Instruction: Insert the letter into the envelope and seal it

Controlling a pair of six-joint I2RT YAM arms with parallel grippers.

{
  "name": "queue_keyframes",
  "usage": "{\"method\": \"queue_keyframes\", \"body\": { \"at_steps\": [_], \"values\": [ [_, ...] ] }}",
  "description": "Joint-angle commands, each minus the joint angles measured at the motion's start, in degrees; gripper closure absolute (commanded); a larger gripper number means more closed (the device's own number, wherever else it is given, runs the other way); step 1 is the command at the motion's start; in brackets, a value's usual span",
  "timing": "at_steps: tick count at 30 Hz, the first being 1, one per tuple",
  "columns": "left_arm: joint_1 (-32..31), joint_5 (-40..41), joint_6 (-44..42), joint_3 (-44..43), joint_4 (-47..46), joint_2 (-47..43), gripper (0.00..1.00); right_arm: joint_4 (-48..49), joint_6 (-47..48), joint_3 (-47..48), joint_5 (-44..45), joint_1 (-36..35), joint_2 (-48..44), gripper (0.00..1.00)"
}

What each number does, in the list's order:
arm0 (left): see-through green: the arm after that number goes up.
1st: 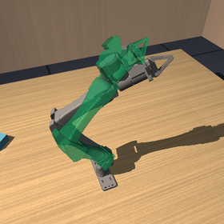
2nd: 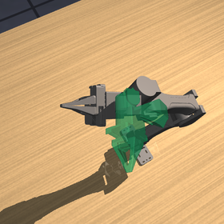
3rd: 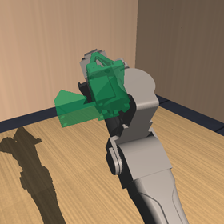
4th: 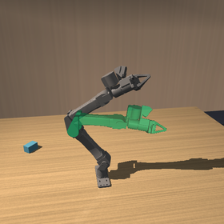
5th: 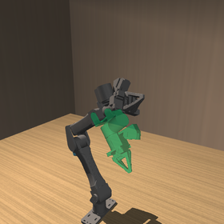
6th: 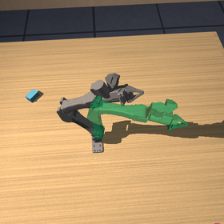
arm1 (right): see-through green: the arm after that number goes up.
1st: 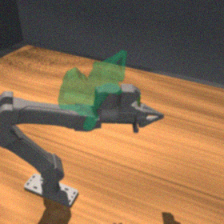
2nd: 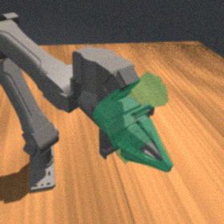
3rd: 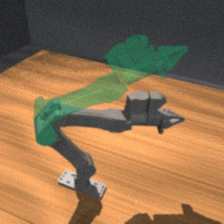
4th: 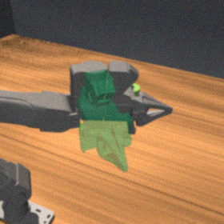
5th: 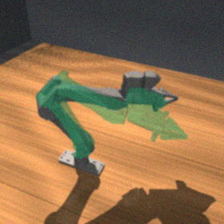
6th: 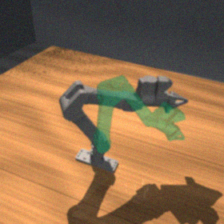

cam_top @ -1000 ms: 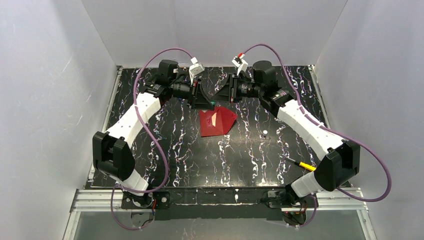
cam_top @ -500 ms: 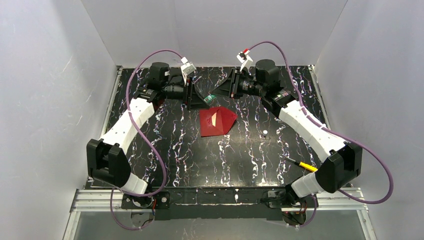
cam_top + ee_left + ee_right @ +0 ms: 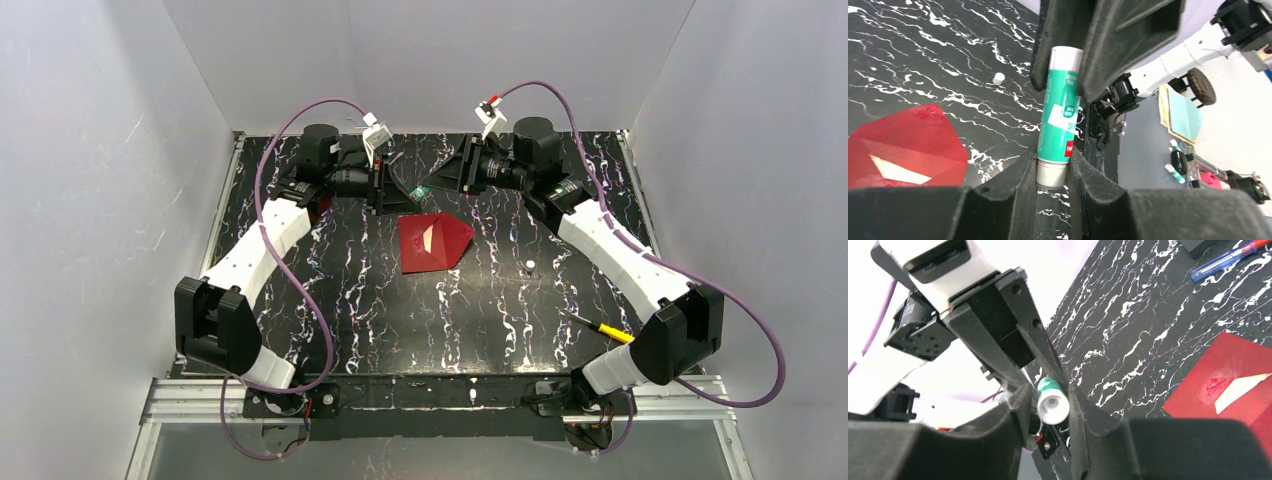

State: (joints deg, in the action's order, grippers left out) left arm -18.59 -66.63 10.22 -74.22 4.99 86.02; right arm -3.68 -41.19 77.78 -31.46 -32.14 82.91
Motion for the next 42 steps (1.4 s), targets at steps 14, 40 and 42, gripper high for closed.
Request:
{"method": "queue_keyframes", "body": {
  "at_steps": [14, 40, 42],
  "values": [
    [0.3, 0.9, 4.6, 0.9, -6.8, -0.8, 1.0, 4.4, -5.1, 1.1, -6.7, -0.9, 3.8, 0.48],
    [0.4, 2.0, 1.0, -0.9, -0.3, -0.3, 0.81, 7.9, -7.3, 1.9, -8.6, -1.4, 6.4, 0.99],
    [0.4, 4.9, 0.9, -1.0, 1.0, -0.8, 0.56, 5.3, -4.4, 2.2, -6.1, -1.4, 5.5, 0.99]
  ]
}}
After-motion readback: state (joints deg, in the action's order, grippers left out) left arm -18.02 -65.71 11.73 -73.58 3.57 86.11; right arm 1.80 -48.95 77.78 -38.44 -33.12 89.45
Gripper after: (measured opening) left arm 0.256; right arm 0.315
